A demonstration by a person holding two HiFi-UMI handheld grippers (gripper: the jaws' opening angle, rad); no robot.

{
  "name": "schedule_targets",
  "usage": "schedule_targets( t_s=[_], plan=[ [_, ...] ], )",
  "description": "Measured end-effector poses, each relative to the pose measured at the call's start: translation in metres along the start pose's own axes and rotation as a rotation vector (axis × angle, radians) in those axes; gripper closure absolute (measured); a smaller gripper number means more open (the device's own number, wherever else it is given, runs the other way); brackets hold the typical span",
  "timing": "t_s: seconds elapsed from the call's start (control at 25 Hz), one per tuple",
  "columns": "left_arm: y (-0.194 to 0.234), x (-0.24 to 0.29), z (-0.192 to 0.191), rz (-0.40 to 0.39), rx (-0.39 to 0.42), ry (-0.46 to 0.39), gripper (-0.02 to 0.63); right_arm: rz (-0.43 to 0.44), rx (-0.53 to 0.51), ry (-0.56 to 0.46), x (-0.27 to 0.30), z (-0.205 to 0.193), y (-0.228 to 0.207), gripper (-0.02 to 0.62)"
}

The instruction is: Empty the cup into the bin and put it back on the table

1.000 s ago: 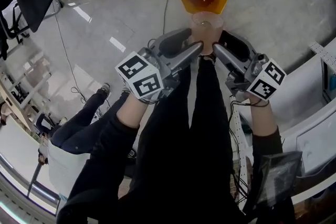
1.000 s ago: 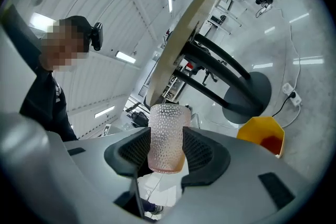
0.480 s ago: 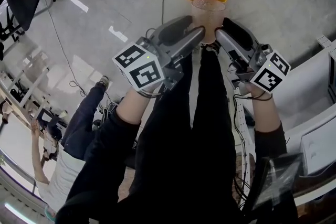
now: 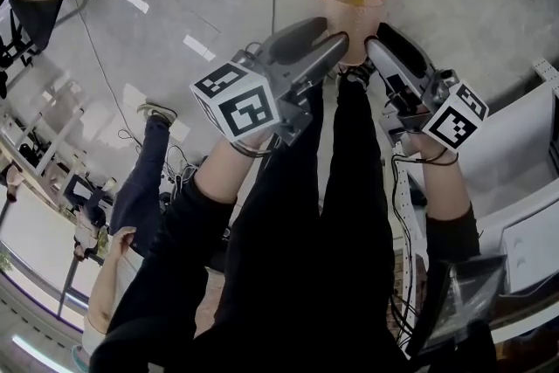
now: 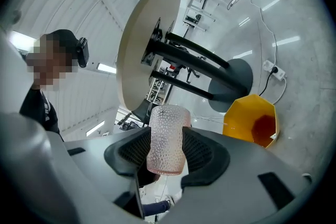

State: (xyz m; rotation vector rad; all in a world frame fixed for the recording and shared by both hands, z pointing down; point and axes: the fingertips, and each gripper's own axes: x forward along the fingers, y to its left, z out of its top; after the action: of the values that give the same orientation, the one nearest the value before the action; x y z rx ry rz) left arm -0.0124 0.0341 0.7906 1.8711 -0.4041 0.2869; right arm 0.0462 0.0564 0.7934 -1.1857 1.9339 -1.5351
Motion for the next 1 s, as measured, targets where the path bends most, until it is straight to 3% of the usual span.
schedule_targets(
  t_s=[0.44,1.0],
  plan=[
    [0.0024,-0.0017,0.0000,0.021,-0.078,0.009,0.393,-0.010,0.027,0.016,0.0026,0.0013,0.0002,0.401],
    [0.0048,0.0005,0.0039,0.100,-0.238,0.033,0.393,-0.134,0.285,-0.040,-0.0014,0.0021,-0.0025,0.416]
  ],
)
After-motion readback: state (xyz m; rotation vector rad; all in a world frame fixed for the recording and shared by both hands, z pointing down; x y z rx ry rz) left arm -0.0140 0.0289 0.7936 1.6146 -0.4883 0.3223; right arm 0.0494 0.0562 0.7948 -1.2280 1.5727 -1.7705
